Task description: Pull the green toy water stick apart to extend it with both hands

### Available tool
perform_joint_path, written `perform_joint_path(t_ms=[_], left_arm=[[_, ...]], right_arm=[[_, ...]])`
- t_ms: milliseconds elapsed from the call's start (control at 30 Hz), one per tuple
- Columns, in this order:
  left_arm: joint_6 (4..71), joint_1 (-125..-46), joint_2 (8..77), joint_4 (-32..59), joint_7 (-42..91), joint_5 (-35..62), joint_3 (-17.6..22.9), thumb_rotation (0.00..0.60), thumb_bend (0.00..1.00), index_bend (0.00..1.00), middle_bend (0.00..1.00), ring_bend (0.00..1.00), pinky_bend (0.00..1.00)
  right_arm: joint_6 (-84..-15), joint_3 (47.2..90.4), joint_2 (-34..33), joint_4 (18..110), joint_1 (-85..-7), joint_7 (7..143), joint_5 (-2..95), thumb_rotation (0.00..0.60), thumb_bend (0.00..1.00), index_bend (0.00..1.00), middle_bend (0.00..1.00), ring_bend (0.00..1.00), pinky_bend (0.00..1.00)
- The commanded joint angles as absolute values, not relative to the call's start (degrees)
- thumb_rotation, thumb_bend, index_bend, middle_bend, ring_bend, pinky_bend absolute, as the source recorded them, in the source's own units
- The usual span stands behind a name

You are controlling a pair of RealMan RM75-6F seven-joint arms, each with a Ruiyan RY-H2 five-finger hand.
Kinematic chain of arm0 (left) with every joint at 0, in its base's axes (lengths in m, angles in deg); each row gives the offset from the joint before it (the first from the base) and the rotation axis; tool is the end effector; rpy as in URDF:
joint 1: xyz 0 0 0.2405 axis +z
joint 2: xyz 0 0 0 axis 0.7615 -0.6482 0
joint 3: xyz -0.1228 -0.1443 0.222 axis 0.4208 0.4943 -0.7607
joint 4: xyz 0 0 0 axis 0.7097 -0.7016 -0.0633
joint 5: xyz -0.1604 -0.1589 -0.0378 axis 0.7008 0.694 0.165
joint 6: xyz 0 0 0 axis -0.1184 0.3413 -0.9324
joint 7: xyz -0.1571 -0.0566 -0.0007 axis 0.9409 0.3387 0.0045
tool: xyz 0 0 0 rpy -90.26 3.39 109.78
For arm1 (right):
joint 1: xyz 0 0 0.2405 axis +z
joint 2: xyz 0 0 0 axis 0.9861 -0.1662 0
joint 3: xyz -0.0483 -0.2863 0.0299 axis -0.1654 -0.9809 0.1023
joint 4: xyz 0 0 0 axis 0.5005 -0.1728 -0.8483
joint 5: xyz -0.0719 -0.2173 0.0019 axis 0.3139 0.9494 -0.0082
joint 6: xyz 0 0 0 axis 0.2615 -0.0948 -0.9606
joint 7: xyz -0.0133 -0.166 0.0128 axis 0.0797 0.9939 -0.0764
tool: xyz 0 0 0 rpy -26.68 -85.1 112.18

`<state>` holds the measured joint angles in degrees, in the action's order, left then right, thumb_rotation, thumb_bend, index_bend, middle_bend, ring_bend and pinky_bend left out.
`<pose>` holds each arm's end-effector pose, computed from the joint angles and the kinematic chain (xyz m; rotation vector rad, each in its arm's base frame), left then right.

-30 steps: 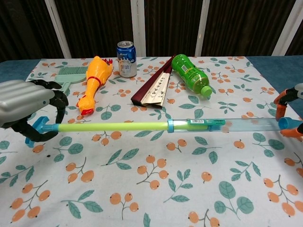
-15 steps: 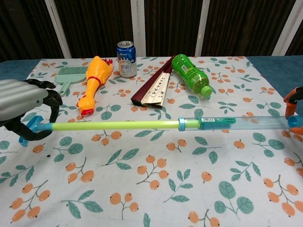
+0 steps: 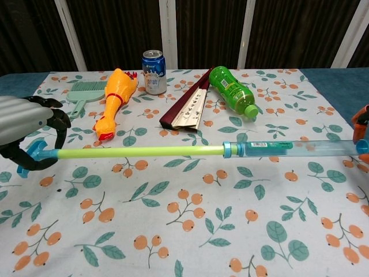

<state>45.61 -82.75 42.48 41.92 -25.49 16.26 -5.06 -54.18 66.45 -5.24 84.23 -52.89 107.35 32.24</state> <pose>-0.2199 0.3084 -0.0080 -1.8272 -0.6829 -0.5473 -0.3000 -0.3317 0.0389 1.4533 -1.0710 0.5817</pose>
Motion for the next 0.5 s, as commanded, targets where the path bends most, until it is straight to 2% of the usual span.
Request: perform_joint_path(t_ms=[33, 367, 467, 500], left_arm=[[45.5, -82.7, 42.4, 41.9, -25.4, 16.2, -5.1, 0.600, 0.58, 0.62, 0.19, 0.00, 0.05], [45.2, -82.6, 41.9, 41.8, -25.0, 15.9, -5.0, 0.600, 0.58, 0.61, 0.18, 0.00, 0.04], [44.9, -82.6, 41.8, 41.9, -24.8, 15.9, -5.0, 0.600, 0.48, 0.53, 0.15, 0.00, 0.03], [44.7, -82.6, 41.8, 42.0, -24.6, 16.0, -5.0, 0.600, 0.42, 0.48, 0.13, 0.00, 0.02]], right_arm=[[-54.1, 66.5, -5.3, 84.2, -52.9, 107.2, 32.2, 0.600, 0.34, 0.72, 0.20, 0.00, 0.00], [-53.9, 66.6, -5.4, 84.0, -53.1, 107.2, 31.8, 0.600, 0.34, 0.72, 0.20, 0.00, 0.00], [-53.8, 66.5, -5.6, 84.1, -53.1, 107.3, 31.8, 0.600, 0.34, 0.63, 0.20, 0.00, 0.00], [-53.5, 66.4, -5.8, 84.3, -53.1, 107.5, 31.6, 0.600, 0.34, 0.55, 0.18, 0.00, 0.00]])
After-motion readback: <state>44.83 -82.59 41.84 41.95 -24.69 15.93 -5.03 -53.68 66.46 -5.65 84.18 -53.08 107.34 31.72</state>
